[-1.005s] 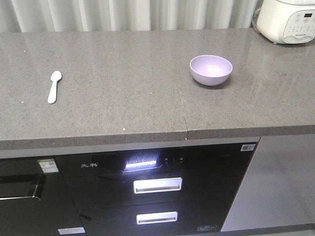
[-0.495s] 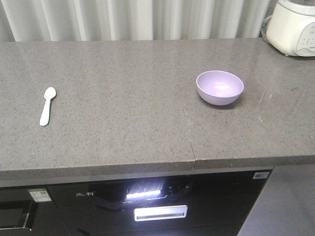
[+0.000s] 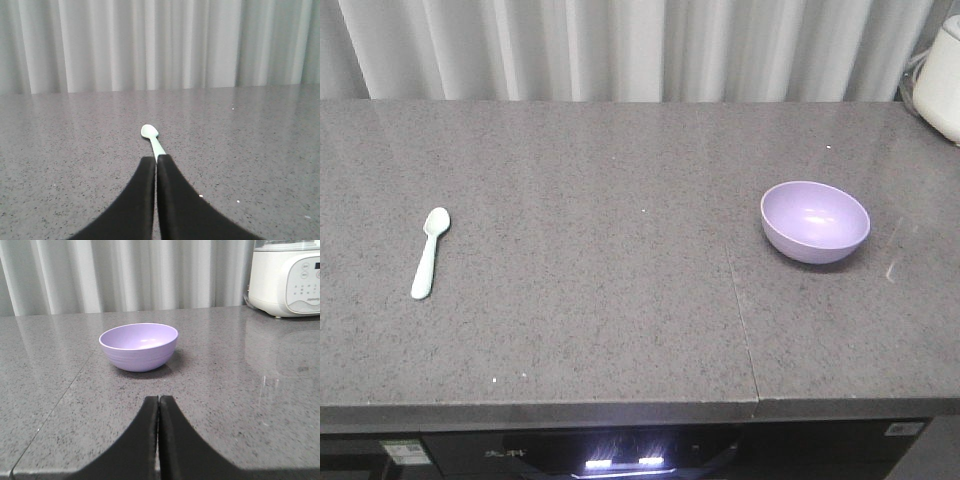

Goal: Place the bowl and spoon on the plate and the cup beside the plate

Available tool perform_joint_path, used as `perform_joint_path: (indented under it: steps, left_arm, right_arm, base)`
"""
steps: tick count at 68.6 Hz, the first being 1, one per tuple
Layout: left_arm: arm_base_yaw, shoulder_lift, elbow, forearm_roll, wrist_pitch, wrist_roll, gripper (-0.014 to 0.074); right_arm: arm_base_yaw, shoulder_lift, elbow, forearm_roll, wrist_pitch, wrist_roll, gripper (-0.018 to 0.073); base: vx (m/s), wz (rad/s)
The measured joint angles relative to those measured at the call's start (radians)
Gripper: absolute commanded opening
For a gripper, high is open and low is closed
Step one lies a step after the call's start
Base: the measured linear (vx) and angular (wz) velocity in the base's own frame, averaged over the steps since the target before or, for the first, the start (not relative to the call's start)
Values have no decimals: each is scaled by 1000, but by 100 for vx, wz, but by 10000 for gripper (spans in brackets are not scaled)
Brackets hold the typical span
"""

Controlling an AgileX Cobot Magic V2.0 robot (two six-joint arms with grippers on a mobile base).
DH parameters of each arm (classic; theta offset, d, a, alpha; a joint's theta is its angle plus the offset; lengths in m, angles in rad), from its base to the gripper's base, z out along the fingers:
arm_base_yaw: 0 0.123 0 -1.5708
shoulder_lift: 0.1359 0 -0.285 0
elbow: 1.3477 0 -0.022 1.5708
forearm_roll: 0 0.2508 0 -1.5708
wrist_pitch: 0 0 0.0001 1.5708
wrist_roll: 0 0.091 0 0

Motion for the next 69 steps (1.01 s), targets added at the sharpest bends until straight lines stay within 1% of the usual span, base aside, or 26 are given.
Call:
perform_joint_path:
  steps: [35,69]
  left_arm:
    - [0,0,0,0,0,0,-6]
    - [0,0,0,0,0,0,-6]
  right_arm:
    - [0,0,0,0,0,0,-11]
    - [0,0,0,0,0,0,-11]
  base:
    - [9,2]
    - [1,0]
